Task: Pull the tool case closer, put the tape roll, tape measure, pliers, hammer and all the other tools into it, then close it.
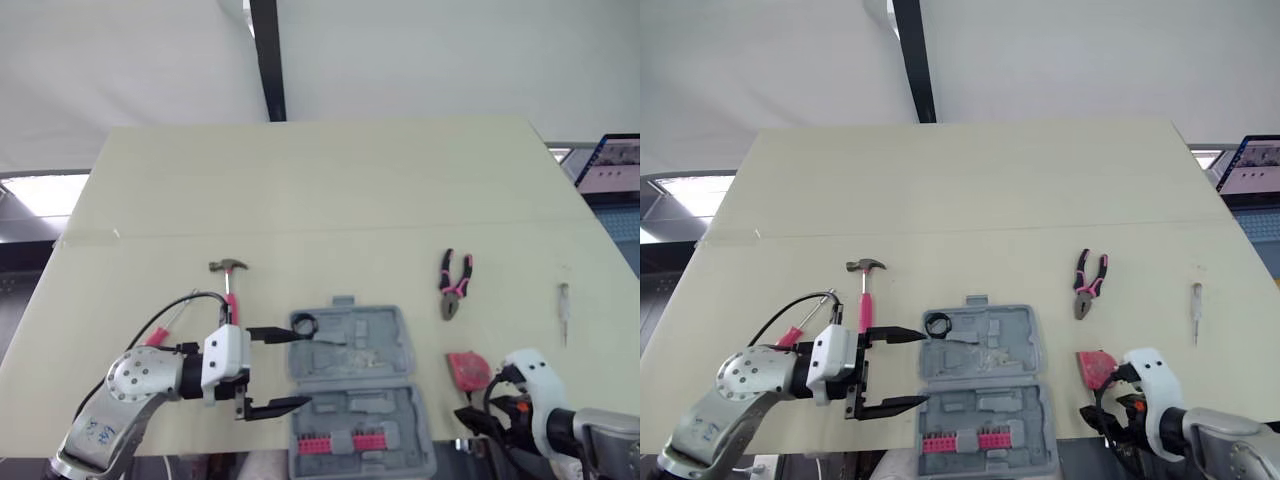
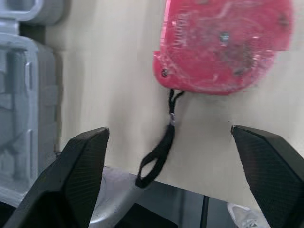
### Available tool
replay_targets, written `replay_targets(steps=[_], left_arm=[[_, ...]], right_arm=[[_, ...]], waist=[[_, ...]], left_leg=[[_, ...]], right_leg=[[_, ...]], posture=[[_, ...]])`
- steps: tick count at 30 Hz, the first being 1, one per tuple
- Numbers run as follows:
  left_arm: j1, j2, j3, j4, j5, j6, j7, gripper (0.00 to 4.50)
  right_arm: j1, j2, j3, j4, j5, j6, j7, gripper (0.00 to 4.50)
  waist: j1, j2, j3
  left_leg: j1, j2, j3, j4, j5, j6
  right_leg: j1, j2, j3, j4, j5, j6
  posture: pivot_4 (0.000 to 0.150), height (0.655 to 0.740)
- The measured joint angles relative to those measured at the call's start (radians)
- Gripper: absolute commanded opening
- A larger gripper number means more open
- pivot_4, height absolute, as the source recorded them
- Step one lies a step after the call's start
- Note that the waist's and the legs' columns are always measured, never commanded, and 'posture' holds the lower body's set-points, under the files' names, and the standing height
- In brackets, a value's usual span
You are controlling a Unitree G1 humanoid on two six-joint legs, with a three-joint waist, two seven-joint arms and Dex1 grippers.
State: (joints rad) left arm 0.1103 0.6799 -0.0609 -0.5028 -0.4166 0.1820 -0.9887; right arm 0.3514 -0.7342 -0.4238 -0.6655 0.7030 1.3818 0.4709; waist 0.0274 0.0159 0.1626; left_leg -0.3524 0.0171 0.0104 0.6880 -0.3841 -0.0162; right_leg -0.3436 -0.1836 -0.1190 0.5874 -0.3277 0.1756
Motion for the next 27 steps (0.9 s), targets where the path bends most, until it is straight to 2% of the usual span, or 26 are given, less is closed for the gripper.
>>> replay_targets(steps=[4,6,11,14,19,22,27], left_arm=[[0.005,-0.005,-0.001,0.0,0.008,-0.012,0.005,4.5],[0.017,-0.006,-0.001,0.0,0.007,-0.015,0.008,4.5],[0.04,-0.01,0.012,-0.002,-0.004,-0.023,0.012,4.5],[0.059,-0.002,0.026,-0.001,-0.005,-0.037,0.011,4.5],[0.067,-0.001,0.05,-0.002,-0.005,-0.054,0.014,4.5],[0.069,-0.001,0.054,-0.003,-0.005,-0.056,0.018,4.5],[0.078,-0.001,0.061,-0.004,-0.004,-0.059,0.028,4.5]], right_arm=[[0.02,-0.048,-0.041,0.001,0.013,0.014,0.028,4.45],[0.047,-0.124,-0.083,0.007,0.015,-0.004,0.083,4.45],[0.095,-0.305,-0.14,0.091,-0.047,-0.301,0.356,4.45],[0.054,-0.371,-0.101,0.243,-0.15,-0.582,0.517,4.45],[-0.053,-0.42,0.015,0.453,-0.282,-0.919,0.692,4.45],[-0.128,-0.437,0.094,0.536,-0.316,-1.014,0.776,4.45],[-0.19,-0.44,0.156,0.589,-0.346,-1.069,0.818,4.45]], waist=[[0.001,0.0,0.0],[0.0,0.0,0.0],[-0.001,-0.002,0.001],[-0.003,-0.003,0.002],[-0.002,-0.003,0.002],[-0.004,-0.003,0.002],[-0.003,-0.003,0.002]], left_leg=[[0.0,0.0,0.0,0.0,0.0,0.0],[0.0,0.0,0.0,0.0,0.0,0.0],[0.001,0.0,0.001,-0.001,0.0,0.0],[0.001,0.0,0.001,-0.001,0.0,0.0],[0.001,0.0,0.001,-0.001,0.0,0.0],[0.001,0.0,0.001,-0.001,0.0,0.0],[0.0,0.0,0.0,-0.001,0.0,0.0]], right_leg=[[0.0,0.0,0.0,0.0,0.0,0.0],[0.0,0.0,0.0,-0.001,0.0,0.0],[0.001,0.0,0.0,-0.002,0.0,0.0],[0.001,0.0,0.0,-0.002,0.0,0.001],[0.001,0.0,0.0,-0.003,0.0,0.001],[0.001,0.0,-0.001,-0.003,0.0,0.001],[0.001,0.0,-0.001,-0.002,0.0,0.001]], posture=[[0.15,0.74],[0.15,0.74],[0.15,0.74],[0.15,0.74],[0.15,0.74],[0.15,0.74],[0.15,0.74]])
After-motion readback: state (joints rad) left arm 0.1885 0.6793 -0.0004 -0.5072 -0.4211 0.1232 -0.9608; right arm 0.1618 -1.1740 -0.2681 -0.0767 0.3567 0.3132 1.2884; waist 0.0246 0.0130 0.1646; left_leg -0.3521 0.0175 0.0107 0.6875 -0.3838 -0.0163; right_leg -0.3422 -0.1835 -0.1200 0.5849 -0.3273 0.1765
